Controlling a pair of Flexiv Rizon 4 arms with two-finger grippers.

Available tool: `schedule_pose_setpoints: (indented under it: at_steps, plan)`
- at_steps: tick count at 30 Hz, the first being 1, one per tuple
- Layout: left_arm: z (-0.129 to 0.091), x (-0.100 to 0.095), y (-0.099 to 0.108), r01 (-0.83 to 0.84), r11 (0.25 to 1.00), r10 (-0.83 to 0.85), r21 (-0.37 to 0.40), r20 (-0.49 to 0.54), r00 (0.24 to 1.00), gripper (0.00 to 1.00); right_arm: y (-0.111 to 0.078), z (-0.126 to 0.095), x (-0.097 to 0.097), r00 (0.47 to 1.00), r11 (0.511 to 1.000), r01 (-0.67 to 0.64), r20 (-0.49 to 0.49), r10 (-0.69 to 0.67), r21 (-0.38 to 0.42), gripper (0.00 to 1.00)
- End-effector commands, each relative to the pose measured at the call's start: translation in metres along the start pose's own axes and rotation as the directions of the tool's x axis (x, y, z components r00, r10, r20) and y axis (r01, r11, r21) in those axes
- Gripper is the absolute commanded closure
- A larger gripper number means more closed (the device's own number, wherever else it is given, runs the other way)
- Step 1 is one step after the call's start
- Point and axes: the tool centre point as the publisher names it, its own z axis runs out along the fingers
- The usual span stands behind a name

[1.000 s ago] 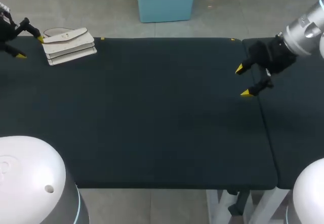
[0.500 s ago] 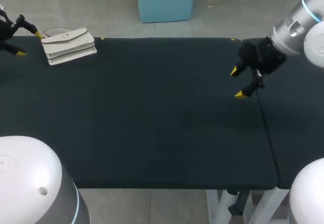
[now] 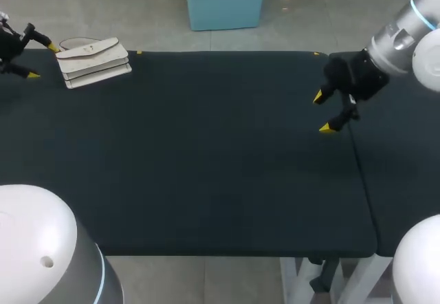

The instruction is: Pick up the bag, open it, inspect its contents, close it, and place it on the opposite side

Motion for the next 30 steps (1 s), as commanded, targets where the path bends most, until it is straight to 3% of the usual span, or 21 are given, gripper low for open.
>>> schedule_pose_setpoints:
  at_steps: [1,6,8,10,13,30]
  plan:
    - [0.018,-0.004,-0.008,0.013,1.0,-0.013,-0.003,-0.009,1.0,0.0,0.0,0.0,0.0,1.0,1.0,0.001,-0.001,-0.001,-0.001,0.0]
    - [0.029,-0.006,-0.012,0.05,0.999,-0.05,0.02,-0.018,0.999,0.05,0.0,0.0,0.0,1.0,1.0,0.001,-0.001,-0.001,-0.001,0.0]
    - [0.032,-0.004,-0.01,0.055,0.998,-0.055,0.024,-0.024,0.998,0.21,0.0,0.0,0.0,1.0,1.0,0.001,-0.001,-0.001,-0.001,0.0]
    - [0.037,-0.001,-0.011,0.059,0.998,-0.058,0.031,-0.03,0.998,0.25,0.0,0.0,0.0,1.0,1.0,0.001,-0.001,-0.001,-0.001,0.0]
    - [0.043,0.002,-0.012,0.067,0.997,-0.065,0.038,-0.041,0.997,0.43,0.0,0.0,0.0,1.0,1.0,0.001,-0.001,-0.001,-0.001,0.0]
    - [0.061,0.002,-0.015,0.114,0.993,-0.112,0.037,-0.059,0.992,0.54,0.0,0.0,0.0,1.0,1.0,0.001,-0.001,-0.001,-0.001,0.0]
